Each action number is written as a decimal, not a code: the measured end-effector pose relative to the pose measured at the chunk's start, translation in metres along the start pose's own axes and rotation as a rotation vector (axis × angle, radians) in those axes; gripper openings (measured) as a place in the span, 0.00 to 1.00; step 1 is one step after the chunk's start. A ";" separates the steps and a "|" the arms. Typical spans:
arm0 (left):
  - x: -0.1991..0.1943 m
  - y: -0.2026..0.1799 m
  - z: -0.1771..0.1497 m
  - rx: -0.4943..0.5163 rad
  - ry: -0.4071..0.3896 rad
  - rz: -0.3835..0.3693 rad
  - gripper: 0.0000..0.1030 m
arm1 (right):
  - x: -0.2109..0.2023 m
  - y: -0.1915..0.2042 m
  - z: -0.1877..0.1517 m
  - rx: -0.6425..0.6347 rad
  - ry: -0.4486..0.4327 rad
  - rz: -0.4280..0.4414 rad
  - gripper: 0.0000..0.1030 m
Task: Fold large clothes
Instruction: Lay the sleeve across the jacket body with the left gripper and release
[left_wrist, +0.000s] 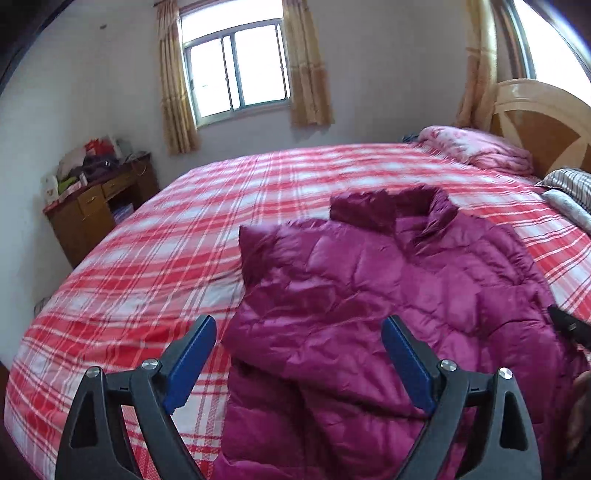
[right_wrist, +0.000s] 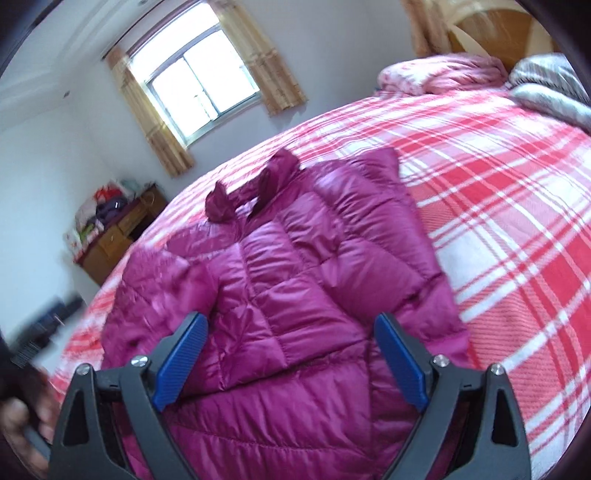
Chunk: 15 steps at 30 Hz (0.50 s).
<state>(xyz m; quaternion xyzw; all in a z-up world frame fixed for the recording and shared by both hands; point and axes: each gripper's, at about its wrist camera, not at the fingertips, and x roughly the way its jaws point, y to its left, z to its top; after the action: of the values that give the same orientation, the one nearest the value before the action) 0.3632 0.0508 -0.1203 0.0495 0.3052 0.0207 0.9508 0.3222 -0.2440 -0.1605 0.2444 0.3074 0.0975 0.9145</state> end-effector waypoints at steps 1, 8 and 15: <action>0.008 0.003 -0.006 -0.008 0.021 0.003 0.89 | -0.003 -0.002 0.000 0.031 0.007 0.018 0.93; 0.031 -0.001 -0.024 -0.019 0.068 0.006 0.89 | 0.022 0.039 -0.005 -0.046 0.180 0.085 0.76; 0.026 0.009 -0.022 -0.033 0.068 -0.007 0.89 | 0.017 0.054 -0.011 -0.137 0.201 0.052 0.17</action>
<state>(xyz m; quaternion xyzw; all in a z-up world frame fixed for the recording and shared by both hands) 0.3718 0.0634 -0.1522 0.0322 0.3373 0.0240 0.9406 0.3276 -0.1879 -0.1498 0.1783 0.3838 0.1658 0.8908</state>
